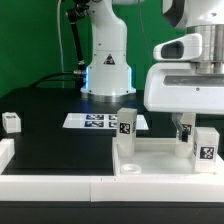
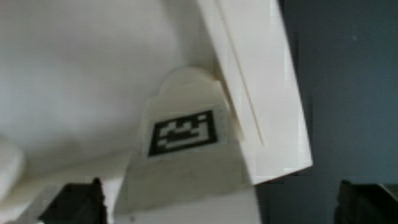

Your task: Assemble square table

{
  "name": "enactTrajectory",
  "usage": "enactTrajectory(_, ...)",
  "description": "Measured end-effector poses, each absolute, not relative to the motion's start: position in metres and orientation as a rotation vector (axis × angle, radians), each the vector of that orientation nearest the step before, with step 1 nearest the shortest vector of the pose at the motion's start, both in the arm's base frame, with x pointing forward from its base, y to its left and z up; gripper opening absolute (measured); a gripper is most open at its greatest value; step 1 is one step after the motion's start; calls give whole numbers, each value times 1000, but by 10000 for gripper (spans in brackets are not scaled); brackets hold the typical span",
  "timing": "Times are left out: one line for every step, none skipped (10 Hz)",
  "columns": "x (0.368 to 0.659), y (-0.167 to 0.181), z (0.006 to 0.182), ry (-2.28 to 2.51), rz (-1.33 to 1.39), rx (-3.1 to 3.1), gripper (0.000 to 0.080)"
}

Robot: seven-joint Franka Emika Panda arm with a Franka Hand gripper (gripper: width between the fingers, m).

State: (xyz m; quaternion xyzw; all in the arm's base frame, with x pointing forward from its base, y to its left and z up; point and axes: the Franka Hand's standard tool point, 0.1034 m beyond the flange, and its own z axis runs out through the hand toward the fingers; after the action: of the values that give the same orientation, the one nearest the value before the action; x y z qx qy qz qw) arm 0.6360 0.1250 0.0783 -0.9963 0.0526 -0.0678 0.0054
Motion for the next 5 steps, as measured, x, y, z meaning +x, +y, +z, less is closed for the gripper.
enactTrajectory(636, 125, 78, 213, -213, -3111, 649)
enactTrajectory(636, 125, 78, 234, -212, -3108, 563)
enactTrajectory(636, 125, 78, 237, -212, -3108, 428)
enactTrajectory(636, 125, 77, 307, -210, -3100, 428)
enactTrajectory(635, 121, 77, 434, -207, -3083, 294)
